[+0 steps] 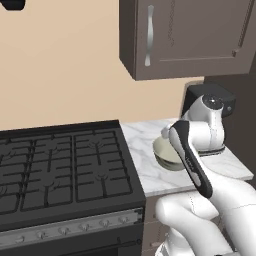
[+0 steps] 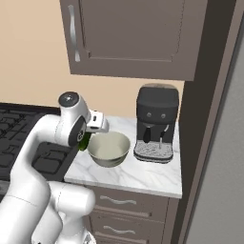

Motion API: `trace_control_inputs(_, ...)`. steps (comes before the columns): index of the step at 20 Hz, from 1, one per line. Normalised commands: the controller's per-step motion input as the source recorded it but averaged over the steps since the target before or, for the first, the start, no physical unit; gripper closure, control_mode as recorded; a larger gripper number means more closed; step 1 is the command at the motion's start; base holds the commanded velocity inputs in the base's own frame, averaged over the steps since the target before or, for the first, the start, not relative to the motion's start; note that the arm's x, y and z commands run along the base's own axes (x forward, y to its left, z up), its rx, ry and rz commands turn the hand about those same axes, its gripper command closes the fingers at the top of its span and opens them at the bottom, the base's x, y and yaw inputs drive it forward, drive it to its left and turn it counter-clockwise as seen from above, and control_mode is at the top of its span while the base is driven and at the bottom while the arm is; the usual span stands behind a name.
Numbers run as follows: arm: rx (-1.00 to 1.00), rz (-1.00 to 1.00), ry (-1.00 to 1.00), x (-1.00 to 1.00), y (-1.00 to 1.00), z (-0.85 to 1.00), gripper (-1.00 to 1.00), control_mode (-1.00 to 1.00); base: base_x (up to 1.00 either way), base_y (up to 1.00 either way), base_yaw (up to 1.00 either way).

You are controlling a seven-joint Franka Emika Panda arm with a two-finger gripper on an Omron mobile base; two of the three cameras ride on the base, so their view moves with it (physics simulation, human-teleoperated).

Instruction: Take the lemon, fish, and cucumber from the freezer and place them in the bowl on the counter.

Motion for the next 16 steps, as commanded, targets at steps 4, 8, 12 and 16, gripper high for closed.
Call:
trace_control_inputs(4,0.01,0.0,0.0,0.03,-0.21,-0.51,1.0,-1.0,0.0,0.0,0.0)
trace_control_inputs(8,0.0,0.0,0.02,0.14,-0.1,-0.47,1.0,-1.0,0.0,0.0,0.0)
trace_control_inputs(12,0.0,0.0,0.03,0.3,-0.04,-0.32,1.0,-1.0,0.0,0.0,0.0)
trace_control_inputs(16,0.0,0.0,0.03,0.45,-0.05,-0.17,1.0,-1.0,0.0,0.0,0.0)
